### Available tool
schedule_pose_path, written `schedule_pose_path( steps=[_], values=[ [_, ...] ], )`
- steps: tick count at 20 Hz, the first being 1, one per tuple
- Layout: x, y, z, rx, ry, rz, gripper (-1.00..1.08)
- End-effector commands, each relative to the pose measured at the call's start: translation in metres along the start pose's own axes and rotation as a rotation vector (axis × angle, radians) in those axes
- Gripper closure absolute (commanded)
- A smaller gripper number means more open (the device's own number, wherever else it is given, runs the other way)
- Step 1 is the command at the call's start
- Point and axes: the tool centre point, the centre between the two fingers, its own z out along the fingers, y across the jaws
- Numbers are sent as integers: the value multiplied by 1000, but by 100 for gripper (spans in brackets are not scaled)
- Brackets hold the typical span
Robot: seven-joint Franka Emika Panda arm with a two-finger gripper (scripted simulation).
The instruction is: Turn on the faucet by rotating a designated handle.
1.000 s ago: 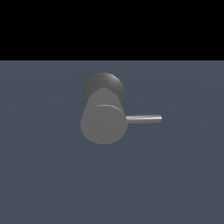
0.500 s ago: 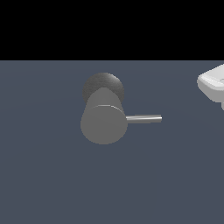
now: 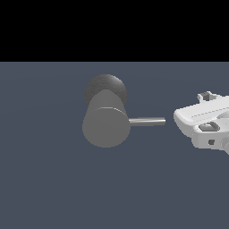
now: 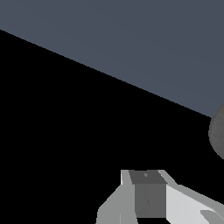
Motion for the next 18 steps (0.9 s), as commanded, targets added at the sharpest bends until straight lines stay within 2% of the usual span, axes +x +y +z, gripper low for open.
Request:
schedule_pose_path(
  steps=[1,9,18],
  values=[
    [14,16,-6,-11,40,38,108],
    [37,45,-17,-36,115,103,108],
    [38,70,-20,-48,114,169,108]
  ],
)
